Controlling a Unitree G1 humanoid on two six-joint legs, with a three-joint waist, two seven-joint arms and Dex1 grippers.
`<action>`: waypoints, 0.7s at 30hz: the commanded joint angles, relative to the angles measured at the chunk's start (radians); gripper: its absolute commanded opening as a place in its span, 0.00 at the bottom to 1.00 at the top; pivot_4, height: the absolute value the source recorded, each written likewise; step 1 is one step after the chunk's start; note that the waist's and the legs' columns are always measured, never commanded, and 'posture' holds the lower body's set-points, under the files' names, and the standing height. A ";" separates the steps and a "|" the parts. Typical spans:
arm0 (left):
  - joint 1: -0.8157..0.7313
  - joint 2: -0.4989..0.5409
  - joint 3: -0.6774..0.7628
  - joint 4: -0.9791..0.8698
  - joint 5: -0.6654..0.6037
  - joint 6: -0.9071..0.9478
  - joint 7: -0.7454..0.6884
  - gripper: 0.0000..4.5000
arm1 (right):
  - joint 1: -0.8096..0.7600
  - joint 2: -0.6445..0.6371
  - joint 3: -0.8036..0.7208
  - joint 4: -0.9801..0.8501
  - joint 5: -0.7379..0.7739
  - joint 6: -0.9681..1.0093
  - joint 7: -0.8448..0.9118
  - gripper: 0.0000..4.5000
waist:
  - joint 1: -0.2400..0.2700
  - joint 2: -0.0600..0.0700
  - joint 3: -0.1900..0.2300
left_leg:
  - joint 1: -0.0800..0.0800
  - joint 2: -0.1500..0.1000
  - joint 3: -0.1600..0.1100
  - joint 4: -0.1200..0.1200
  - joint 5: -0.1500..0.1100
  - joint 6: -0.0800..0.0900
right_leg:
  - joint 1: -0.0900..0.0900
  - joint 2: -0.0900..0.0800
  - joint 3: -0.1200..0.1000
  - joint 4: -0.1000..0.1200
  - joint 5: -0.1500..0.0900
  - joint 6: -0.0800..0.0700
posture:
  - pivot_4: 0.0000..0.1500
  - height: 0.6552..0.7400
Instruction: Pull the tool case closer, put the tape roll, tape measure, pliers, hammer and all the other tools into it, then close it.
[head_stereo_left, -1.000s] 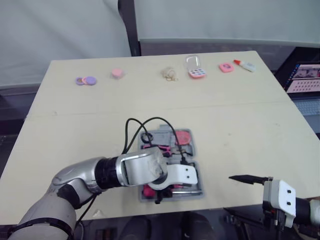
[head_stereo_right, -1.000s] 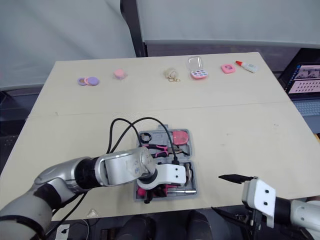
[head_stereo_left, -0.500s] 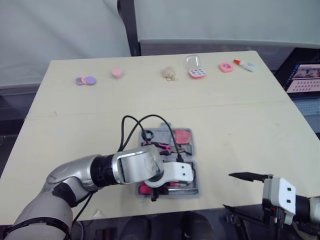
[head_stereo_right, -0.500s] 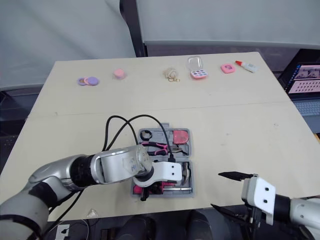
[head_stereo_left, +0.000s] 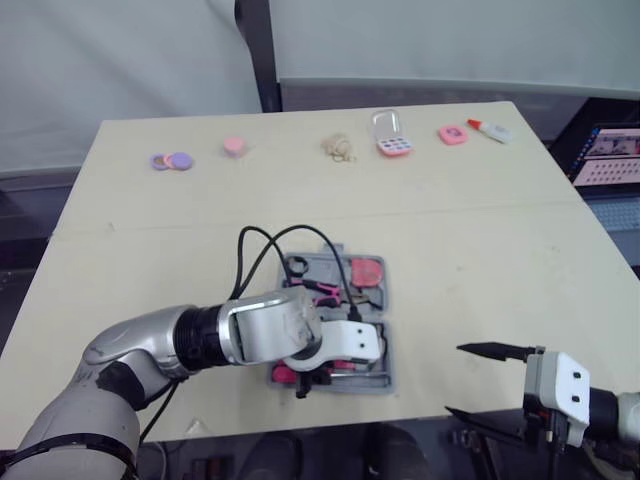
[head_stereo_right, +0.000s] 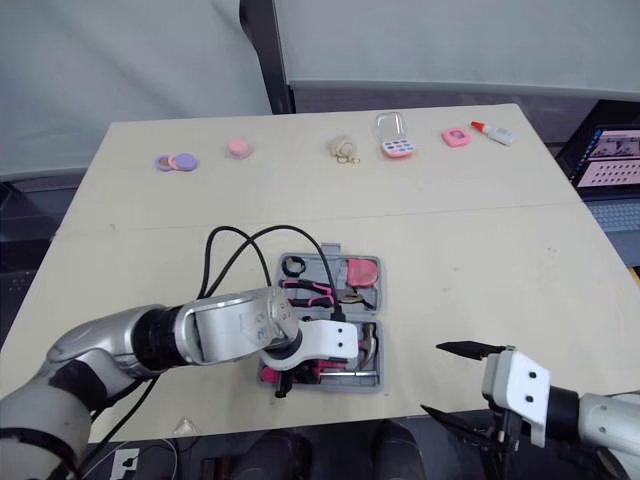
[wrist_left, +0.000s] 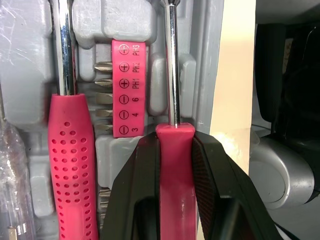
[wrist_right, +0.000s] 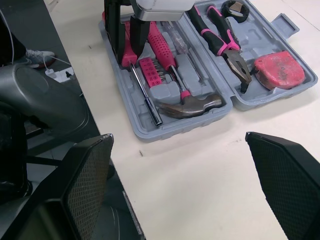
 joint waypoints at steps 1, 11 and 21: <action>-0.043 0.013 0.017 -0.043 -0.006 -0.012 -0.014 0.11 | 0.007 0.007 -0.001 -0.026 0.008 -0.006 -0.008 1.00 | 0.000 0.000 0.000 | 0.000 0.000 0.000 0.000 0.000 0.000 | 0.000 0.000 0.000 0.000 0.000 0.000 | 1.00 1.00; -0.089 0.085 -0.032 -0.078 0.004 -0.090 -0.068 0.11 | -0.006 0.004 0.007 -0.019 0.010 -0.004 -0.007 1.00 | 0.000 0.000 0.000 | 0.000 0.000 0.000 0.000 0.000 0.000 | 0.000 0.000 0.000 0.000 0.000 0.000 | 1.00 1.00; -0.077 0.073 -0.081 -0.055 0.026 -0.131 -0.079 0.11 | 0.002 0.005 -0.004 -0.028 0.018 0.000 -0.004 1.00 | 0.000 0.000 0.000 | 0.000 0.000 0.000 0.000 0.000 0.000 | 0.000 0.000 0.000 0.000 0.000 0.000 | 1.00 1.00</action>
